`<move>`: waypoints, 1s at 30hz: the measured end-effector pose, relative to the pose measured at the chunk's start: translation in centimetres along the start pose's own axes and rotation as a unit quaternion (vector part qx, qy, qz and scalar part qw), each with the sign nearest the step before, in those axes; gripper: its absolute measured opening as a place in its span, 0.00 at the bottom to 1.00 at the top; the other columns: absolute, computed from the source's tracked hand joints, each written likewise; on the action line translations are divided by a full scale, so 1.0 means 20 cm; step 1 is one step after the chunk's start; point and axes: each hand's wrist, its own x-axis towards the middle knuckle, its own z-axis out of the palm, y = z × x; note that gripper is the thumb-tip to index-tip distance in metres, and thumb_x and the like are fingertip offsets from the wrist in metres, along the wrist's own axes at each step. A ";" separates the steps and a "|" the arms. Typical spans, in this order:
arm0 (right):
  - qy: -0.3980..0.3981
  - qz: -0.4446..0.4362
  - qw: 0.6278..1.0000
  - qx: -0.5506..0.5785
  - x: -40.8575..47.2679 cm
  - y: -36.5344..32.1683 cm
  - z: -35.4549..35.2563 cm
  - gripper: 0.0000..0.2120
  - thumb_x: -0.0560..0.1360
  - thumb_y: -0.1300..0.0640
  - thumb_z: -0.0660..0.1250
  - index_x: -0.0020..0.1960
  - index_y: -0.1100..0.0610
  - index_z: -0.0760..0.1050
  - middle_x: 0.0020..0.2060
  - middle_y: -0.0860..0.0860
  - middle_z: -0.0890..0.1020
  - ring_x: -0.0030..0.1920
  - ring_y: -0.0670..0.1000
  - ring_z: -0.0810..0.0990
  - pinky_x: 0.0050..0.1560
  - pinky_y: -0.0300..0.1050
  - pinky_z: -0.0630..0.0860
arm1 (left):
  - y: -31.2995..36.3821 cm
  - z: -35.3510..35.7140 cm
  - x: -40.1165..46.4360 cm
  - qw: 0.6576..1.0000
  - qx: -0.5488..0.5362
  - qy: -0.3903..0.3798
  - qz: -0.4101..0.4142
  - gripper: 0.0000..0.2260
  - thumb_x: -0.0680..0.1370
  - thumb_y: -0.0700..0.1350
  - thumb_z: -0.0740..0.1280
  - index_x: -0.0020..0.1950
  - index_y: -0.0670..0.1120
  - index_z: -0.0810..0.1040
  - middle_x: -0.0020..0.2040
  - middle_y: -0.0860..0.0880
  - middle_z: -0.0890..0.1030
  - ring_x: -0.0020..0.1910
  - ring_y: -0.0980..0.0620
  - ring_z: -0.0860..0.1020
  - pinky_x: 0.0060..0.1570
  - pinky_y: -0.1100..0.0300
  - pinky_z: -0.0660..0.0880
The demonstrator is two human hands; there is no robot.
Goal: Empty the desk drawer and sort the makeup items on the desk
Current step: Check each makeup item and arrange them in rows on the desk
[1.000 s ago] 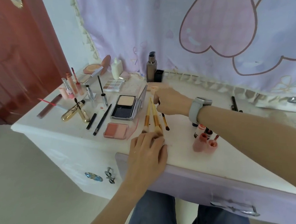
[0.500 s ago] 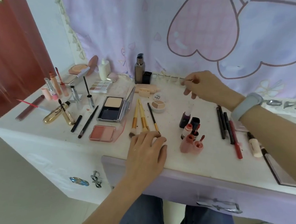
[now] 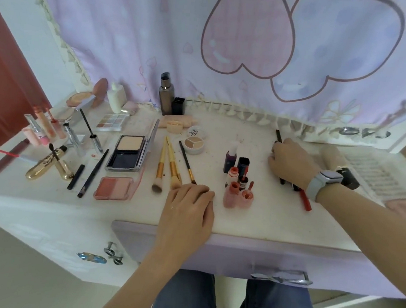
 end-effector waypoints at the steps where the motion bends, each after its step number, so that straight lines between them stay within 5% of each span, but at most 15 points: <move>1: 0.006 0.000 1.000 -0.007 -0.01 -0.01 0.01 0.10 0.78 0.60 0.57 0.51 0.66 0.72 0.44 0.59 0.70 0.42 0.57 0.69 0.40 0.46 0.67 | 0.00 0.00 0.00 1.000 -0.001 -0.004 -0.003 0.13 0.74 0.45 0.59 0.48 0.45 0.82 0.47 0.50 0.82 0.48 0.50 0.79 0.56 0.60 0.65; 7: 0.008 0.033 0.997 0.067 0.00 -0.03 0.01 0.13 0.76 0.61 0.58 0.58 0.67 0.70 0.49 0.61 0.76 0.45 0.58 0.74 0.41 0.46 0.69 | 0.00 0.00 0.01 1.000 -0.009 -0.008 -0.010 0.13 0.74 0.45 0.58 0.48 0.45 0.82 0.47 0.50 0.82 0.48 0.50 0.79 0.57 0.60 0.67; 12: 0.086 -0.016 0.964 0.251 -0.07 -0.02 -0.17 0.09 0.76 0.61 0.58 0.53 0.62 0.73 0.39 0.54 0.75 0.35 0.51 0.76 0.36 0.40 0.69 | 0.00 0.00 0.00 0.999 -0.035 -0.006 -0.020 0.13 0.74 0.46 0.59 0.48 0.45 0.82 0.47 0.50 0.82 0.48 0.51 0.79 0.58 0.61 0.65; 14: 0.069 -0.016 0.910 0.408 -0.15 -0.04 -0.24 0.07 0.78 0.62 0.57 0.54 0.59 0.70 0.37 0.53 0.75 0.27 0.44 0.77 0.30 0.34 0.71 | -0.01 0.00 -0.01 0.998 -0.061 -0.004 -0.031 0.14 0.74 0.46 0.58 0.50 0.45 0.81 0.48 0.50 0.82 0.48 0.52 0.78 0.58 0.60 0.68; 17: 0.060 0.000 0.776 0.628 -0.30 -0.05 -0.27 0.02 0.77 0.64 0.60 0.48 0.60 0.70 0.35 0.52 0.73 0.26 0.46 0.77 0.29 0.39 0.76 | -0.01 -0.02 0.00 0.984 -0.155 0.004 -0.090 0.12 0.76 0.45 0.60 0.54 0.44 0.80 0.50 0.51 0.79 0.48 0.52 0.78 0.53 0.55 0.76; 20: 0.068 0.015 0.653 0.754 -0.47 -0.08 -0.24 0.06 0.76 0.67 0.61 0.42 0.59 0.71 0.28 0.50 0.75 0.28 0.48 0.77 0.28 0.39 0.76 | 0.03 -0.07 0.00 0.956 -0.248 0.036 -0.152 0.09 0.77 0.42 0.62 0.55 0.48 0.78 0.50 0.54 0.78 0.48 0.58 0.76 0.50 0.64 0.75; 22: 0.076 0.023 0.615 0.785 -0.58 -0.10 -0.20 0.06 0.75 0.67 0.61 0.41 0.59 0.71 0.25 0.49 0.78 0.27 0.47 0.77 0.27 0.38 0.75 | 0.08 -0.12 -0.01 0.949 -0.276 0.046 -0.143 0.09 0.76 0.49 0.59 0.54 0.54 0.75 0.48 0.58 0.78 0.48 0.63 0.75 0.48 0.72 0.72; 26: 0.055 0.032 0.637 0.768 -0.75 -0.16 -0.08 0.02 0.71 0.64 0.64 0.41 0.59 0.73 0.26 0.53 0.79 0.26 0.49 0.74 0.25 0.36 0.68 | 0.20 -0.18 -0.06 0.943 -0.320 -0.035 -0.089 0.10 0.74 0.54 0.59 0.54 0.64 0.68 0.47 0.63 0.77 0.48 0.67 0.74 0.48 0.76 0.69; 30: -0.008 0.025 0.664 0.748 -0.84 -0.20 0.01 0.06 0.66 0.63 0.72 0.39 0.58 0.75 0.26 0.52 0.79 0.25 0.48 0.70 0.25 0.35 0.67 | 0.27 -0.17 -0.12 0.944 -0.306 -0.114 -0.047 0.13 0.74 0.56 0.59 0.56 0.56 0.75 0.45 0.61 0.78 0.45 0.65 0.74 0.46 0.76 0.69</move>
